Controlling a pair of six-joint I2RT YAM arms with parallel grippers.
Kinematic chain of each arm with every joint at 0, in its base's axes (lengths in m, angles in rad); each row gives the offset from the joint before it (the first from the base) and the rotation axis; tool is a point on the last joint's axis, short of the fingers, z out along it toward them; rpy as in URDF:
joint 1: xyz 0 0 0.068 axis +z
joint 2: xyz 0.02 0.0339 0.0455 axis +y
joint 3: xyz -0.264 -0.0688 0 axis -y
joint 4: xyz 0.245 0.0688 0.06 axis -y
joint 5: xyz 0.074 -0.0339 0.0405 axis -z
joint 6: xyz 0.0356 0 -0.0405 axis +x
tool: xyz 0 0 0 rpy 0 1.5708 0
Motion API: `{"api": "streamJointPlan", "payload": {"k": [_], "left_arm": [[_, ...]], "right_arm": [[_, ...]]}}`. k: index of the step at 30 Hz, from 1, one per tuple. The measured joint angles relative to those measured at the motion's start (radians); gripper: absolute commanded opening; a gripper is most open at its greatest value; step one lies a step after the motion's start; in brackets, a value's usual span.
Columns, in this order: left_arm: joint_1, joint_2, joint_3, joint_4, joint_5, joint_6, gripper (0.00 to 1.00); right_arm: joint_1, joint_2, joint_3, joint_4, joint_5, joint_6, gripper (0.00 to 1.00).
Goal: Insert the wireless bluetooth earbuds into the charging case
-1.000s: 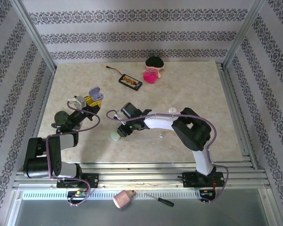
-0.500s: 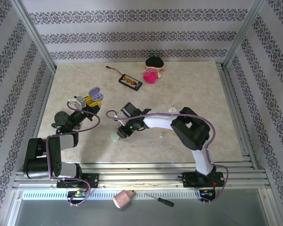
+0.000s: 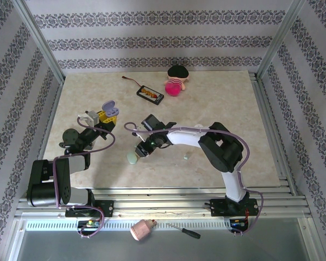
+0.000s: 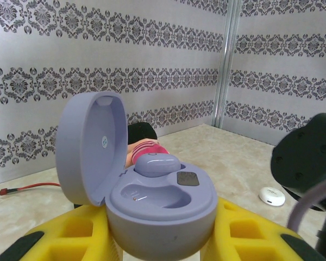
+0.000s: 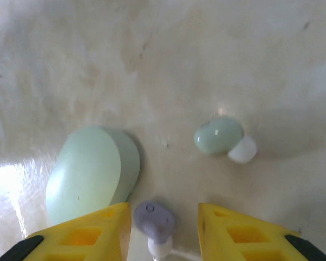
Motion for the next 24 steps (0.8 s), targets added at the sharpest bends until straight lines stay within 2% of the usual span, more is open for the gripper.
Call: {"api": "streamJointPlan", "payload": {"k": [11, 24], "left_arm": [[0.0, -0.002, 0.0, 0.0, 0.0, 0.001, 0.14], [0.0, -0.002, 0.0, 0.0, 0.0, 0.001, 0.14]], "right_arm": [[-0.009, 0.071, 0.049, -0.015, -0.095, -0.03, 0.35], [-0.013, 0.06, 0.026, -0.026, -0.121, -0.056, 0.31]]}}
